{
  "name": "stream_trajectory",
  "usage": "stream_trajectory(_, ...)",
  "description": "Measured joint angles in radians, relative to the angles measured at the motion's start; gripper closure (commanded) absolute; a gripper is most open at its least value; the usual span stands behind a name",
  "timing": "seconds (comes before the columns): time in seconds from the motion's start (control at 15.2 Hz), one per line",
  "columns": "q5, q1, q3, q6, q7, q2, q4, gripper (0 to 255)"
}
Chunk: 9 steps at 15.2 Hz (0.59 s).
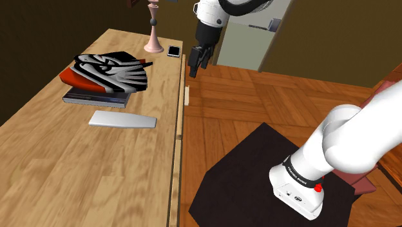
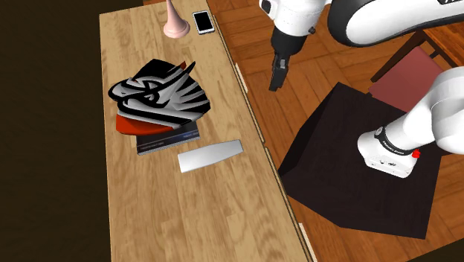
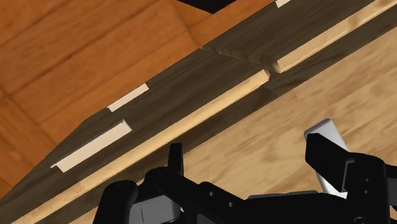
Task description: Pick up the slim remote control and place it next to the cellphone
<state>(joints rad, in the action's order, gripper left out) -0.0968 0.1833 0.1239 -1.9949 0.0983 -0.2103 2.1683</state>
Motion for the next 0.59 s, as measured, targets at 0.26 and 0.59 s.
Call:
stream_trajectory(0.26, 0.023, 0.036, 0.045, -0.046, 0.001, 0.129, -0.080, 0)
stream_trajectory(0.59, 0.068, 0.078, 0.088, -0.059, 0.009, 0.278, -0.206, 0)
